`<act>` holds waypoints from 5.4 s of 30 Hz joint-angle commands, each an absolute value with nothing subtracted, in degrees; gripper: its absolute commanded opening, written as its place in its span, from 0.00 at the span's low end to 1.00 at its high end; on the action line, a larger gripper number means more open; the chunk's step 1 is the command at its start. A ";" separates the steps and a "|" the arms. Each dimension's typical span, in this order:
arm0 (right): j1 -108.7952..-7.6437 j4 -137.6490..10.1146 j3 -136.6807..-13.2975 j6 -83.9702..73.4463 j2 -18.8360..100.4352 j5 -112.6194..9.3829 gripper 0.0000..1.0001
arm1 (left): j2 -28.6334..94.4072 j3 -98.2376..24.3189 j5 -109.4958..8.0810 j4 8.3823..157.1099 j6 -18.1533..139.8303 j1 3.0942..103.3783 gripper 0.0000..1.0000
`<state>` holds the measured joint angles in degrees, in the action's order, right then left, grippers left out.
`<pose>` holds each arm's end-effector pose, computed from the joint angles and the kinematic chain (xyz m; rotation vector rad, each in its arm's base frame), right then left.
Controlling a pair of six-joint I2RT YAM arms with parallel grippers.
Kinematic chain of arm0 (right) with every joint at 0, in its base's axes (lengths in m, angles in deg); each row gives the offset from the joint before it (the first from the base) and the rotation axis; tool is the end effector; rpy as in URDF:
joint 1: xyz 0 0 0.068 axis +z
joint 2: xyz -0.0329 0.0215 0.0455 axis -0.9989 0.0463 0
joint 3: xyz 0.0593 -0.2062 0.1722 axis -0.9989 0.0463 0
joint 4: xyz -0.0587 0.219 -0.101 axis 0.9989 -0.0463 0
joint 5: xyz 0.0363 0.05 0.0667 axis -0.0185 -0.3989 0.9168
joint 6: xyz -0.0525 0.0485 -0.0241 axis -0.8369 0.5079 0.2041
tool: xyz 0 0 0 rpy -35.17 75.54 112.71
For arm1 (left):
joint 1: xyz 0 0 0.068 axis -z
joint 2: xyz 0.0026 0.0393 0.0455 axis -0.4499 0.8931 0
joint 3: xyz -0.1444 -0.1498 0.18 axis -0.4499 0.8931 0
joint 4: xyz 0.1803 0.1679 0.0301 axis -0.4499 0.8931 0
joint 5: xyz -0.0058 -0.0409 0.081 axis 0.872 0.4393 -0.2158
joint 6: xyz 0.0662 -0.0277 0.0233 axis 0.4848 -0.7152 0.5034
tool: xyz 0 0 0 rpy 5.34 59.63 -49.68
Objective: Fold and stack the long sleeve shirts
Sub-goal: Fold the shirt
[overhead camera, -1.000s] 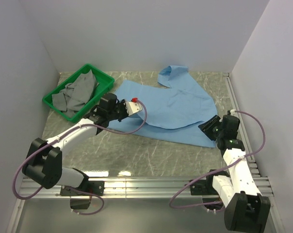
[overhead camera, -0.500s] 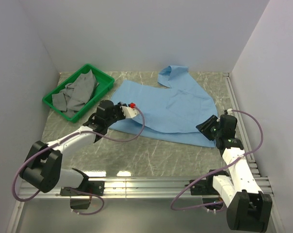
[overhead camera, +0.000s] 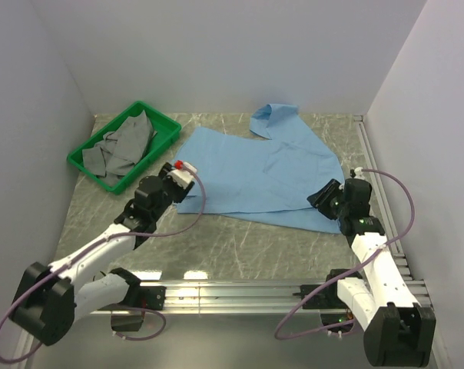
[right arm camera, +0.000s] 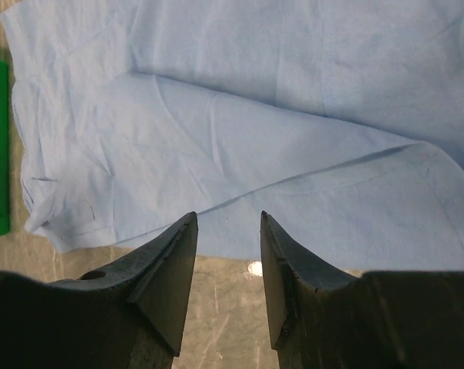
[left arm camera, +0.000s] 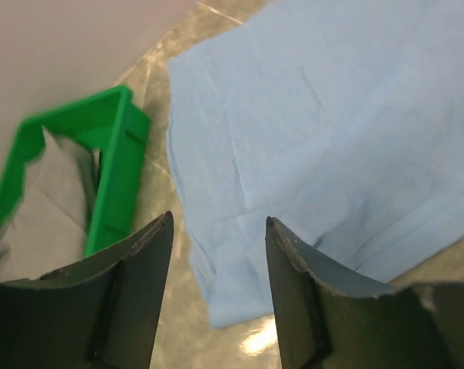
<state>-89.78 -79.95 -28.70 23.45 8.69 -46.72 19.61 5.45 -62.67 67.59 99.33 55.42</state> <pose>0.1926 0.0055 0.2127 0.6117 2.1611 0.5589 0.2259 -0.1189 0.2402 0.8149 1.6431 0.0377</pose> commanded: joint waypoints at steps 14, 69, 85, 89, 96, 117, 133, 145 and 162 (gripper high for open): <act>-87.96 -79.69 -32.49 21.85 8.59 -48.36 0.46 | 29.54 -12.42 -75.33 102.33 21.55 49.24 0.75; -87.96 -80.75 -29.77 22.29 6.39 -53.19 0.46 | 42.12 -23.94 -77.69 100.15 26.53 49.67 0.01; -88.93 -87.17 -28.71 29.32 9.64 -61.37 0.45 | 44.93 -26.40 -80.85 97.32 40.33 49.76 0.00; -88.93 -87.08 -28.71 29.15 9.64 -61.72 0.45 | 47.12 -27.54 -84.18 99.44 42.00 49.68 0.01; -89.02 -86.90 -28.62 29.32 9.55 -61.54 0.46 | 49.94 -28.60 -85.34 99.00 45.26 49.76 0.06; -87.61 -76.37 -29.15 23.61 6.29 -42.95 0.47 | 44.16 -30.72 -86.85 104.46 37.18 49.76 0.73; -60.55 -51.67 -43.64 28.79 44.78 -22.27 0.31 | 37.72 -9.44 -71.36 87.49 18.81 46.51 0.28; -60.53 -49.54 -44.01 32.30 61.05 -20.68 0.17 | 45.45 -5.92 -75.32 86.34 13.18 42.91 0.09; -77.40 -64.40 -31.70 29.50 51.75 -28.67 0.17 | 48.71 -4.96 -74.61 90.39 8.87 39.22 0.01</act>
